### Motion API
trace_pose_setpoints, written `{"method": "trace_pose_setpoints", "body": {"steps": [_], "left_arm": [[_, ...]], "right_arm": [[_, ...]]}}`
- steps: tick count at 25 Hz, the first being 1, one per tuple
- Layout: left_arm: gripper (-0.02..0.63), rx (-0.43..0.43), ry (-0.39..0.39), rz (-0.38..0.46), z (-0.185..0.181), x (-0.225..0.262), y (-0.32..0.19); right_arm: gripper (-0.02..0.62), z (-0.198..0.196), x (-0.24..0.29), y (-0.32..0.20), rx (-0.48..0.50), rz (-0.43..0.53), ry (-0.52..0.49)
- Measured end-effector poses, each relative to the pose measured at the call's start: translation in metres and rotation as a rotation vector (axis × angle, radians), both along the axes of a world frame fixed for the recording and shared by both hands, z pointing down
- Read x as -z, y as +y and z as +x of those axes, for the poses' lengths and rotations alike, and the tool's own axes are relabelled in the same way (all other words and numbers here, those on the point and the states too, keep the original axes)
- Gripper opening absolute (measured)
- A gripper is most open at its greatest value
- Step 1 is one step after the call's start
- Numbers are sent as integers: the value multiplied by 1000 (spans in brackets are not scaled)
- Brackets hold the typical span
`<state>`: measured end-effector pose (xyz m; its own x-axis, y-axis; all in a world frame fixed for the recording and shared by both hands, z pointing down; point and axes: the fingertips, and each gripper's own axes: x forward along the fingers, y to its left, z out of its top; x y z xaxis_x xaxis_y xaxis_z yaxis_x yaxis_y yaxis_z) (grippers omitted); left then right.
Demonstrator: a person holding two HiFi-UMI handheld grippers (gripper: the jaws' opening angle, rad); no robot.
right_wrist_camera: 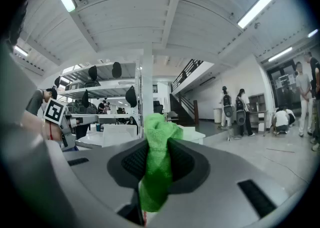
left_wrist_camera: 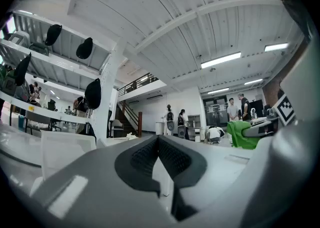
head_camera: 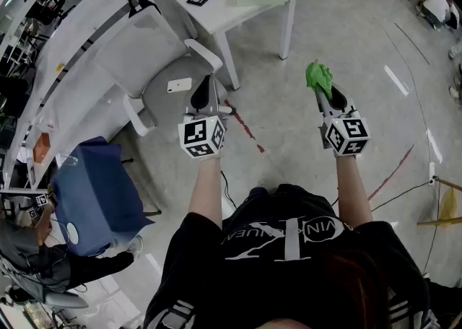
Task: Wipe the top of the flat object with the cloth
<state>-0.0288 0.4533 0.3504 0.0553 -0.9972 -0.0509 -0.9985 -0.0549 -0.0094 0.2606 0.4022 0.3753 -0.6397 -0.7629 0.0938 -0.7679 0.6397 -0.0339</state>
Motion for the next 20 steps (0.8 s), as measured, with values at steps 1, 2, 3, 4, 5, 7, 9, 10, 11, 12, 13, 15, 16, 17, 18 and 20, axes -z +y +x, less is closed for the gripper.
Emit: {"method": "trace_pose_setpoints", "body": {"steps": [1, 2, 3, 4, 5, 7, 9, 10, 11, 12, 13, 15, 16, 17, 18, 20], "left_arm": [[12, 0, -14, 1, -1, 1, 1], [12, -1, -25, 1, -1, 1, 3], [12, -3, -31, 0, -2, 0, 5], [12, -7, -32, -2, -4, -1, 7], [12, -11, -27, -5, -6, -4, 9], [12, -15, -8, -17, -12, -13, 12], [12, -17, 5, -30, -18, -21, 15], [12, -19, 9, -37, -20, -24, 16], [12, -21, 11, -43, -23, -27, 16], [12, -22, 13, -49, -26, -30, 17], [12, -22, 16, -54, -29, -33, 17], [12, -18, 24, -62, -34, -37, 16], [12, -15, 28, -64, -34, -37, 14], [12, -12, 31, -64, -34, -36, 11], [12, -8, 30, -64, -34, -36, 8], [12, -6, 13, -66, -36, -37, 1]], "right_arm": [[80, -2, 0, 0, 0, 0, 2], [80, -4, 0, 0, 0, 0, 3], [80, -6, 0, 1, 0, 0, 5], [80, -9, 0, 2, -1, 1, 7], [80, -11, -1, 4, -4, 2, 8], [80, -13, -4, 9, -13, 2, 8], [80, -14, -8, 14, -25, -4, 4], [80, -15, -10, 16, -30, -9, 0], [80, -17, -12, 17, -34, -16, -7], [80, -18, -15, 17, -36, -23, -12], [80, -20, -17, 16, -38, -28, -11], [80, -20, -21, 13, -42, -35, 0], [80, -19, -21, 10, -44, -35, 2], [80, -18, -20, 5, -44, -35, 2], [80, -18, -20, 0, -43, -35, 0], [80, -23, -22, -12, -38, -33, -6]]}}
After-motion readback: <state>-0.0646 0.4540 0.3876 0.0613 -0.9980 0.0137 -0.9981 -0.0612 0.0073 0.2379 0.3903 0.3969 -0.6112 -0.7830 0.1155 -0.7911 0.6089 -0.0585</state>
